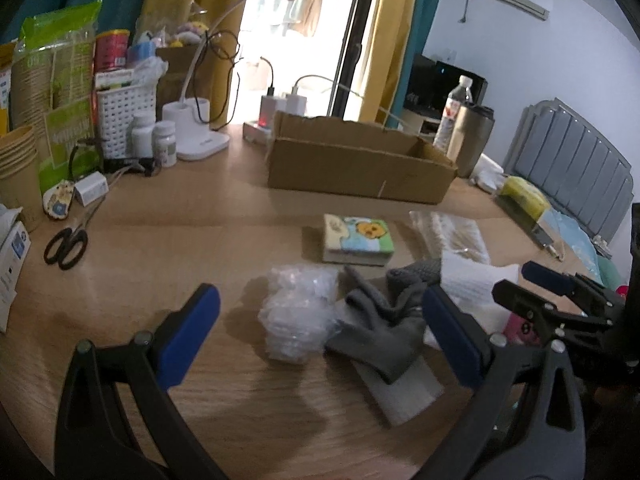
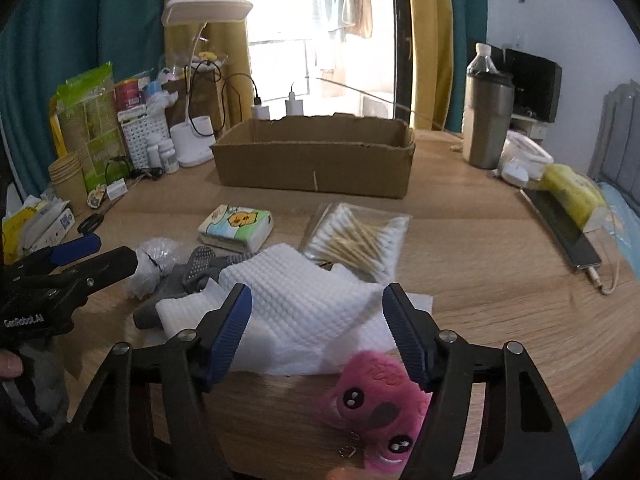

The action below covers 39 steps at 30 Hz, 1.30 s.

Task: Organize soft objects
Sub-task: 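Grasp the white paper towel with the right tool while the left tool grasps the bubble wrap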

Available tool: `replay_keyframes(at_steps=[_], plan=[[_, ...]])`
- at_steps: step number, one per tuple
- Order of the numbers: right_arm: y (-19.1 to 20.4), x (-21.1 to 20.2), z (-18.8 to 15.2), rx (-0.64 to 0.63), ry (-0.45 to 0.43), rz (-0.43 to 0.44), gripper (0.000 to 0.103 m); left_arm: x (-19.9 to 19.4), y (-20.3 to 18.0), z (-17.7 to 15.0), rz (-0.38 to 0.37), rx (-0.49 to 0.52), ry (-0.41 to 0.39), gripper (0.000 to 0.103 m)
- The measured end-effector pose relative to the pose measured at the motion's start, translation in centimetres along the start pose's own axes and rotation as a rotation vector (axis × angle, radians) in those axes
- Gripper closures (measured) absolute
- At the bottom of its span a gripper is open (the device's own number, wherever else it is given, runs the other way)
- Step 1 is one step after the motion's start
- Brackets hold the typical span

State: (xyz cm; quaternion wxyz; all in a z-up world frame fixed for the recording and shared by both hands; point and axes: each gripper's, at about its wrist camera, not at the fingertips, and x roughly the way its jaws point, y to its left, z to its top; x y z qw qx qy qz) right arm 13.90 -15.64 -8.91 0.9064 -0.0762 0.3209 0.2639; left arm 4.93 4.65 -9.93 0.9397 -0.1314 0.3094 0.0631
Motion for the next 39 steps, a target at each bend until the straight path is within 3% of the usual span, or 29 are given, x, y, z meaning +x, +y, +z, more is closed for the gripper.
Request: replay_keyframes(at_steps=[3, 9, 11, 12, 17, 19, 22, 28, 39], plan=[[-0.1, 0.6, 0.0, 0.01, 0.018, 0.013, 0.036, 0.8, 0.5, 0.2, 0.016, 0.002, 0.023, 0.002], [-0.3, 1.2, 0.0, 0.012, 0.034, 0.035, 0.068, 2.1, 1.4, 0.4, 0.022, -0.019, 0.061, 0.002], [-0.3, 1.3, 0.0, 0.007, 0.033, 0.04, 0.081, 2.5, 1.3, 0.4, 0.022, -0.017, 0.077, 0.009], [-0.3, 1.3, 0.0, 0.004, 0.031, 0.046, 0.084, 2.6, 1.3, 0.4, 0.019, -0.017, 0.084, 0.017], [-0.4, 0.4, 0.4, -0.002, -0.014, 0.055, 0.093, 3.4, 1.3, 0.2, 0.011, -0.021, 0.116, 0.034], [-0.5, 0.0, 0.7, -0.002, -0.031, 0.058, 0.095, 3.6, 1.3, 0.2, 0.008, -0.023, 0.129, 0.048], [-0.8, -0.5, 1.3, -0.001, -0.054, 0.068, 0.097, 4.0, 1.2, 0.0, 0.01, -0.019, 0.149, 0.06], [-0.8, -1.5, 2.4, -0.005, -0.09, 0.076, 0.097, 4.0, 1.2, -0.1, 0.0, -0.016, 0.155, 0.064], [-0.9, -2.6, 5.7, -0.02, -0.143, 0.074, 0.098, 1.9, 0.6, 2.6, -0.04, -0.029, 0.063, 0.065]])
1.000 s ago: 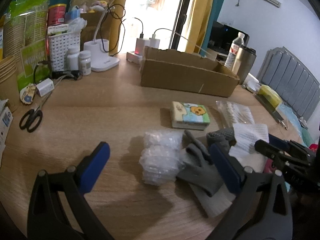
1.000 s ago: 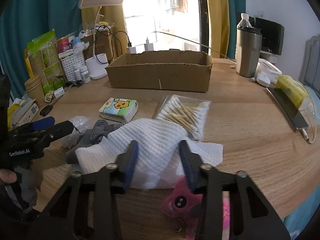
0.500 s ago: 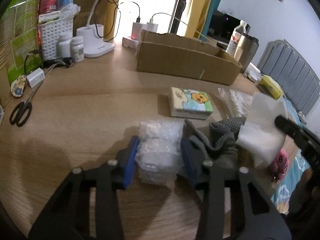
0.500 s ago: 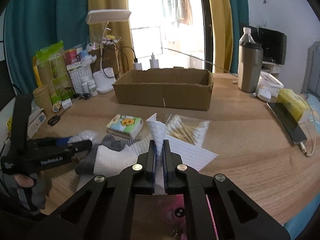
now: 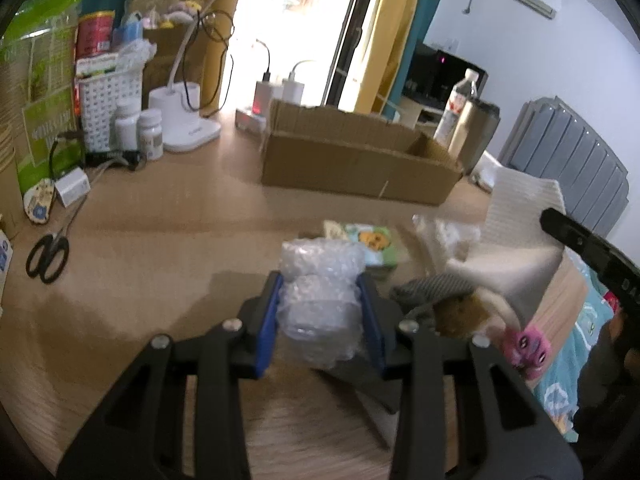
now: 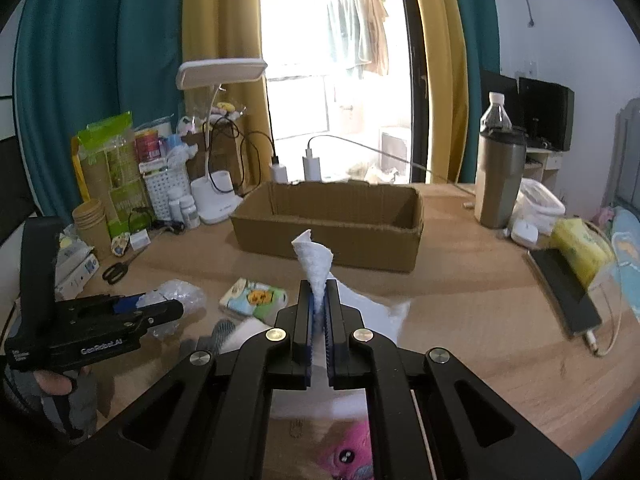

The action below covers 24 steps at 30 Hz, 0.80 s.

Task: Organize soft objects
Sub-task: 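Grasp the white paper towel with the right tool while the left tool grasps the bubble wrap, then carry the paper towel and bubble wrap over the cardboard box with both tools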

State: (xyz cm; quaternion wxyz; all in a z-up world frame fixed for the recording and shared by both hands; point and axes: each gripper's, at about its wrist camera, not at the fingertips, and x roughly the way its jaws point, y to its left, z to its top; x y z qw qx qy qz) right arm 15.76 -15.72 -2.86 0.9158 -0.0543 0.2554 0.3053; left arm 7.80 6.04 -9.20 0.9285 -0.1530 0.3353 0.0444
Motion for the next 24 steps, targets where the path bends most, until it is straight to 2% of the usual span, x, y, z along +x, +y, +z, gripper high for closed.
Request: replay_keyframes(at_steps=[12, 24], plan=[[-0.7, -0.1, 3.1, -0.021, -0.058, -0.014, 0.098, -1.7, -1.2, 3.1, -0.036, 0.027, -0.082, 0.065], [-2.2, 0.8, 5.8, -0.035, -0.099, -0.023, 0.098, -1.9, -2.4, 6.1, -0.053, 0.07, -0.128, 0.065]])
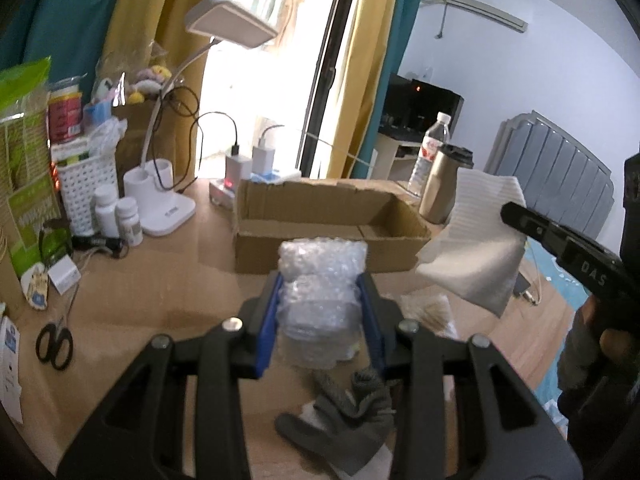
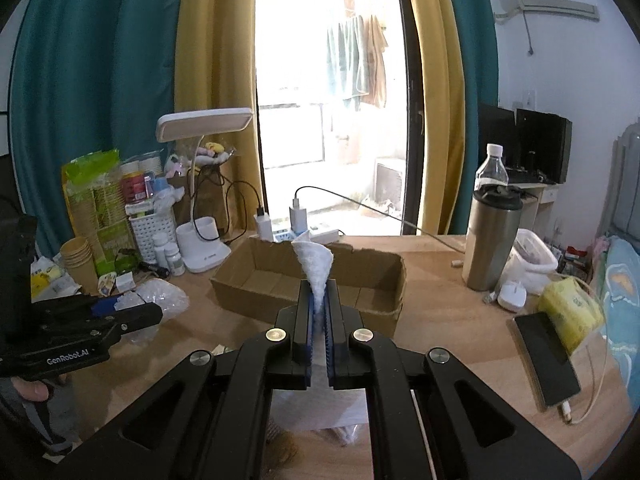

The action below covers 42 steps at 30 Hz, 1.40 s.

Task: Organize soft objects
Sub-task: 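Carry the paper towel and bubble wrap over the cardboard box with both tools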

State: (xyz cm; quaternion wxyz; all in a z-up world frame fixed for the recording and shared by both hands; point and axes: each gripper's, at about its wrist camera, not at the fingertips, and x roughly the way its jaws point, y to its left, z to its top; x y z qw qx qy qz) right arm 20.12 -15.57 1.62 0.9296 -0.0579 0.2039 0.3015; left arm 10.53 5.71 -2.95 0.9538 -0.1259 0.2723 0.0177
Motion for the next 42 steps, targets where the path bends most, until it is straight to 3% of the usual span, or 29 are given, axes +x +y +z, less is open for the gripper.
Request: replay_keyframes(at_steps=[22, 42], plan=[[-3.2, 3.5, 3.6, -0.028, -0.043, -0.031, 0.098, 4.5, -1.2, 5.0, -0.037, 0.056, -0.025, 0.065], [-5.2, 10.3, 5.2, -0.021, -0.023, 0.022, 0.098, 10.7, -1.0, 8.0, -0.043, 0.045, -0.008, 0.065]])
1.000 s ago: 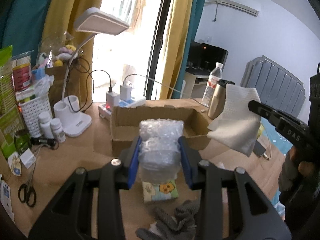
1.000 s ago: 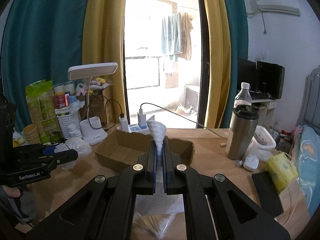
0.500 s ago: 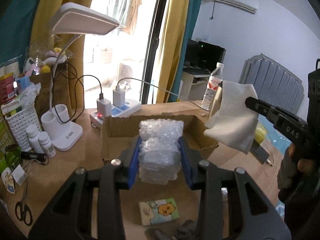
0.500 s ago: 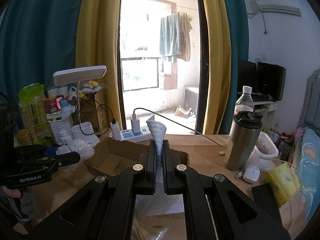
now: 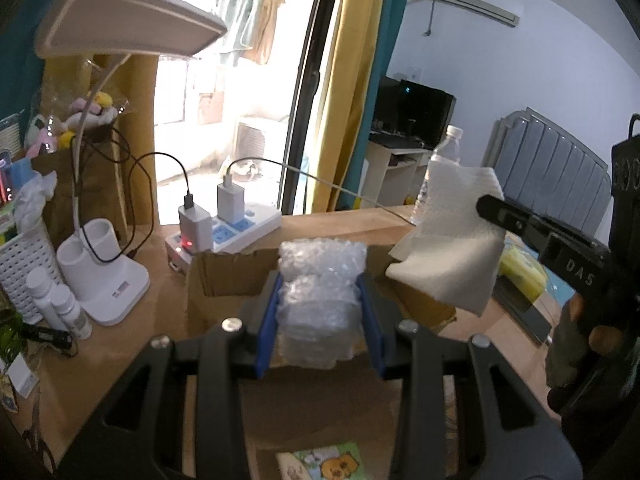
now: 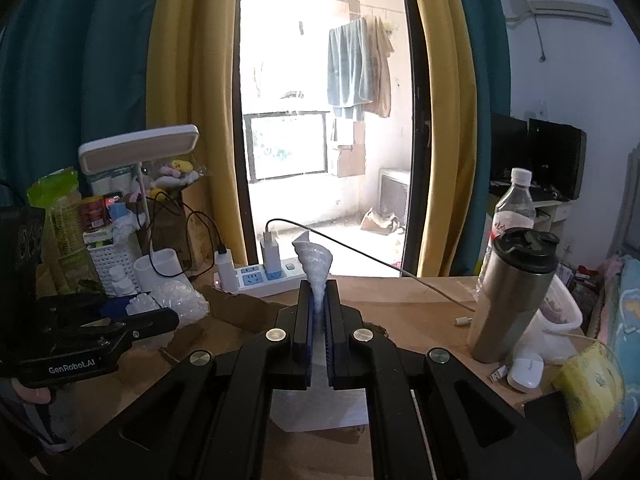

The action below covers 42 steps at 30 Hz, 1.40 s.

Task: Organize soft objects
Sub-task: 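Carry the paper towel and bubble wrap over the cardboard box with both tools, then open both tools to drop the towel and bubble wrap into the box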

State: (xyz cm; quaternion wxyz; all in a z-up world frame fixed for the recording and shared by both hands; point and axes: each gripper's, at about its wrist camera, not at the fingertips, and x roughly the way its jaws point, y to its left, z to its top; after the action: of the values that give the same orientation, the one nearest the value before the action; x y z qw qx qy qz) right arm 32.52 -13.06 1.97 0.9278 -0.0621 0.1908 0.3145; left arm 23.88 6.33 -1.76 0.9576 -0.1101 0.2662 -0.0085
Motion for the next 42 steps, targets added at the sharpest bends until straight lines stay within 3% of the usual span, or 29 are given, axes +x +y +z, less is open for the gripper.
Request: replay_keyframes(at_steps=[18, 32, 34, 35, 37, 42], plan=[[-2.3, 7.4, -3.5, 0.054, 0.148, 0.003, 0.098, 7.0, 0.8, -0.2, -0.033, -0.011, 0.091, 0.065], [-2.7, 10.6, -5.8, 0.068, 0.257, -0.036, 0.097, 8.8, 0.9, -1.1, -0.052, -0.019, 0.151, 0.064], [-2.8, 10.8, -5.9, 0.072, 0.272, -0.043, 0.091, 8.7, 0.9, -1.1, -0.057, -0.02, 0.154, 0.063], [-2.9, 10.8, -5.9, 0.076, 0.274, -0.046, 0.081, 8.7, 0.8, -1.1, -0.057, -0.02, 0.154, 0.063], [-3.0, 10.5, -5.7, 0.086, 0.265, -0.04, 0.07, 8.6, 0.8, -1.1, -0.056, -0.022, 0.156, 0.063], [-2.9, 9.2, -4.8, 0.08, 0.231, -0.049, 0.058, 8.0, 0.5, -0.9, -0.054, -0.012, 0.155, 0.061]])
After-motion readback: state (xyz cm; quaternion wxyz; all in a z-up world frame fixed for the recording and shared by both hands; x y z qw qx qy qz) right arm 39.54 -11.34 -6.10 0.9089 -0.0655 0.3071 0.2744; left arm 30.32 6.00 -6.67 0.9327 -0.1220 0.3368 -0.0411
